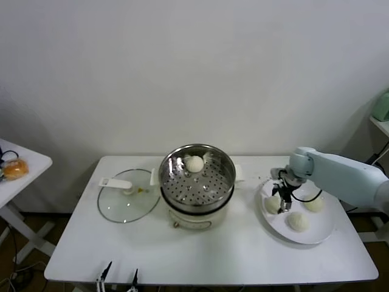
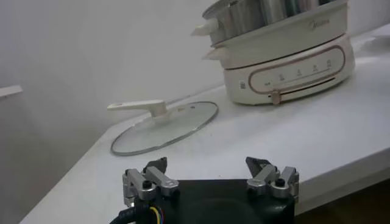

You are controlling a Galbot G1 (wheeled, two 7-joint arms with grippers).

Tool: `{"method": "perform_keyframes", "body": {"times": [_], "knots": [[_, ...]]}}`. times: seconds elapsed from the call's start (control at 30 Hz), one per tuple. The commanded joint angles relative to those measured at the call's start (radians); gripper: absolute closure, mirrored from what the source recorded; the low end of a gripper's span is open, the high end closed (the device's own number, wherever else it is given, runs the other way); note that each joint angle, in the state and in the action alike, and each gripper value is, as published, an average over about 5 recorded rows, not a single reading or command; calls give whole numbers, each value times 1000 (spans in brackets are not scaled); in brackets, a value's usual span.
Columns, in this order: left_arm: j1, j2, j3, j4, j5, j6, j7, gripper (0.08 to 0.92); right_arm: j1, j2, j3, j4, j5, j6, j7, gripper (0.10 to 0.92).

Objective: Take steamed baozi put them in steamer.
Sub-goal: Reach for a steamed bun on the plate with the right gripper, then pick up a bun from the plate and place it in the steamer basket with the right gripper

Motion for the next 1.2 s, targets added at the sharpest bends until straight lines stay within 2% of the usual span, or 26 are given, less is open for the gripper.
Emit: {"method": "perform_keyframes", "body": {"times": [0.03, 0.3, 0.57, 0.8, 1.0, 1.2], "knots": [[1, -23, 1, -1, 1, -1, -1, 177, -3, 1, 19, 2, -24, 2, 4, 327], [6, -26, 1, -6, 3, -4, -2, 177, 133, -12, -50, 83, 29, 5, -3, 360], [7, -27, 0, -15, 0, -3, -1, 177, 531, -2, -292, 239, 274, 0, -66, 364], [4, -27, 8, -13, 3, -3, 0, 177, 746, 72, -322, 298, 434, -19, -109, 364], [3, -28, 14, -11, 6, -4, 0, 177, 791, 164, -262, 351, 539, -75, -87, 364], [4, -26, 13, -18, 4, -4, 1, 177, 688, 274, -178, 367, 568, -164, -8, 363]]}}
